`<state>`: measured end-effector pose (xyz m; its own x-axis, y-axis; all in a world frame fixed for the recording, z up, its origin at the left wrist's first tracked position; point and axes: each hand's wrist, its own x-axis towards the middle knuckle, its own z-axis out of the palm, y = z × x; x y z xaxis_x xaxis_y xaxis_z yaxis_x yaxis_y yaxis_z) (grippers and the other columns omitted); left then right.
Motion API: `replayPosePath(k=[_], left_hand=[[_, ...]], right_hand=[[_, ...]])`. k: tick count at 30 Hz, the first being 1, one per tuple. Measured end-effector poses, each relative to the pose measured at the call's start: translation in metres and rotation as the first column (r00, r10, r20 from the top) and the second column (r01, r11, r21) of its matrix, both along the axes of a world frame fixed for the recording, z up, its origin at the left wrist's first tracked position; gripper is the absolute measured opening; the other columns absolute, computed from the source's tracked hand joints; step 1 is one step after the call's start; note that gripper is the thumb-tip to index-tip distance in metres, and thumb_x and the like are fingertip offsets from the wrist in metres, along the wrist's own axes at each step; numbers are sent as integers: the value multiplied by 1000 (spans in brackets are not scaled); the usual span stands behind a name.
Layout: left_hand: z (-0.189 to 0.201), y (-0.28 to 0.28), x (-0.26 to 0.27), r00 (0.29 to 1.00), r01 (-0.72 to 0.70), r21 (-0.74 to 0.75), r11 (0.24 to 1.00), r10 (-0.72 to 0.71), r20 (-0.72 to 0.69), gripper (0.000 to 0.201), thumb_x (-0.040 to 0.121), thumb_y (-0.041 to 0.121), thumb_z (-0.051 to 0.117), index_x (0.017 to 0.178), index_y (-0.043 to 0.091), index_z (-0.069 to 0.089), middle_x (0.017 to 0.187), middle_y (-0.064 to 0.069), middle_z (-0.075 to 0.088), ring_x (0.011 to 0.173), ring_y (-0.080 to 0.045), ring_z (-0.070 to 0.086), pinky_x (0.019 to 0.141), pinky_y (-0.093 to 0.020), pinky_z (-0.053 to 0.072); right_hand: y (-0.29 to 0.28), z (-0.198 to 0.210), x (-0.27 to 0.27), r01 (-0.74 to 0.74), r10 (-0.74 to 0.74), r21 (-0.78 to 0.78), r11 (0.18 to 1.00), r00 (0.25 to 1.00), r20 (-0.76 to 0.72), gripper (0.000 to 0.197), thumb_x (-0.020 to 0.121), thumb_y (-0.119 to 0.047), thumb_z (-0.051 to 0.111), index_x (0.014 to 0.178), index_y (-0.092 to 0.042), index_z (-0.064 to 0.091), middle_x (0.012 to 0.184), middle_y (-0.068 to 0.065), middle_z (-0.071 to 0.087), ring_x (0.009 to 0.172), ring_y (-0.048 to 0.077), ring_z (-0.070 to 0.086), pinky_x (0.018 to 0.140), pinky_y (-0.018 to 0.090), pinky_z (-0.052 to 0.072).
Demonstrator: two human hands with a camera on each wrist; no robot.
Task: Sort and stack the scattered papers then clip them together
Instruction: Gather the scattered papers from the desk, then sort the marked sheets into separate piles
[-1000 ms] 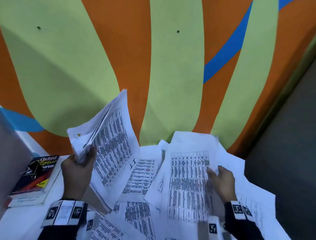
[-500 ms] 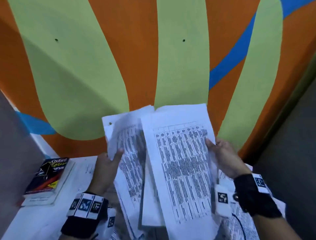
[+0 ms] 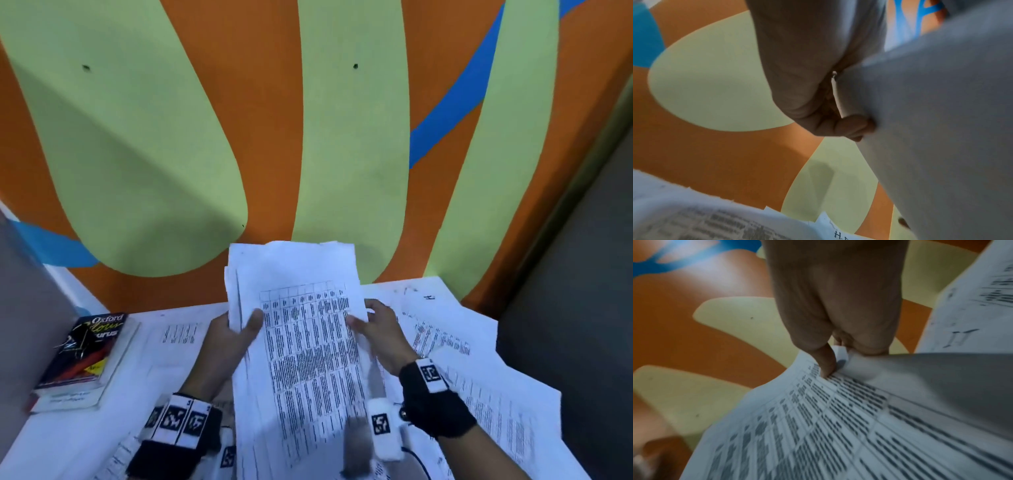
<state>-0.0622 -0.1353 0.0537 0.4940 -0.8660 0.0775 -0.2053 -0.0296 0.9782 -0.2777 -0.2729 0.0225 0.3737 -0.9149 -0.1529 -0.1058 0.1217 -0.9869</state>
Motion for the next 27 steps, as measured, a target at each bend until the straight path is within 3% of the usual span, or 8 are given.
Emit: replayPosePath(k=[2,6,9,14,17,20,23,27], left_hand=[[1,-3,0,996,16,-35,999,-13,85,44,64,62,75,90,27,68,79,23,74,74,0,70,67,-24,52],[9,-13,10,987,-87,-143,986,105,122,52,65,65,74,78,20,52,70,-2,55,61,-15,51,64,-34,43],[23,-15,6,986,-138,-170,976,152,73,44,68,47,78,66,12,52,61,-4,54,50,-18,51,53,-30,42],[3,-19,-4,996,-90,-98,991,92,21,46,65,48,82,83,9,67,77,-3,67,66,-16,65,62,-31,51],[-7,-26,0,982,-188,-41,981,188,-10,62,63,57,78,93,4,66,87,-7,71,81,-23,69,78,-40,56],[2,-29,5,983,-184,-45,982,185,23,89,55,68,78,113,4,57,107,-10,67,96,-27,66,85,-47,54],[7,-23,0,987,-156,-71,985,159,29,36,71,31,81,98,15,63,89,6,72,84,-11,68,75,-27,52],[-7,-16,-11,973,-206,-35,978,208,97,27,82,25,71,63,17,54,47,13,57,47,-5,55,51,-21,38]], right_hand=[[7,13,4,45,-51,-235,971,999,-19,13,91,-6,62,104,-6,62,98,11,70,87,24,65,73,28,51],[14,49,13,119,-93,-550,827,993,75,15,95,-13,57,84,-22,53,64,-7,48,55,-1,42,53,12,32],[15,56,16,103,-85,-592,799,995,58,24,95,-18,57,82,-26,38,65,-8,29,53,-2,32,54,13,31],[14,20,15,-26,-1,-464,885,998,-58,24,96,-19,55,113,-10,42,82,-20,48,74,-14,51,91,22,50],[17,19,23,-9,-34,-506,863,997,-76,21,99,-10,47,120,-7,46,78,-18,46,73,-16,50,75,11,43],[21,43,27,31,-35,-561,827,999,3,15,98,-9,48,113,-12,45,69,-15,38,62,-12,47,59,9,36],[16,39,28,-40,0,-492,870,997,-80,41,96,-16,55,129,-7,33,88,-19,42,81,-14,47,76,6,39],[12,-6,26,-121,-5,-175,977,808,-589,92,87,-35,65,149,-9,1,137,20,39,126,33,44,103,42,40]])
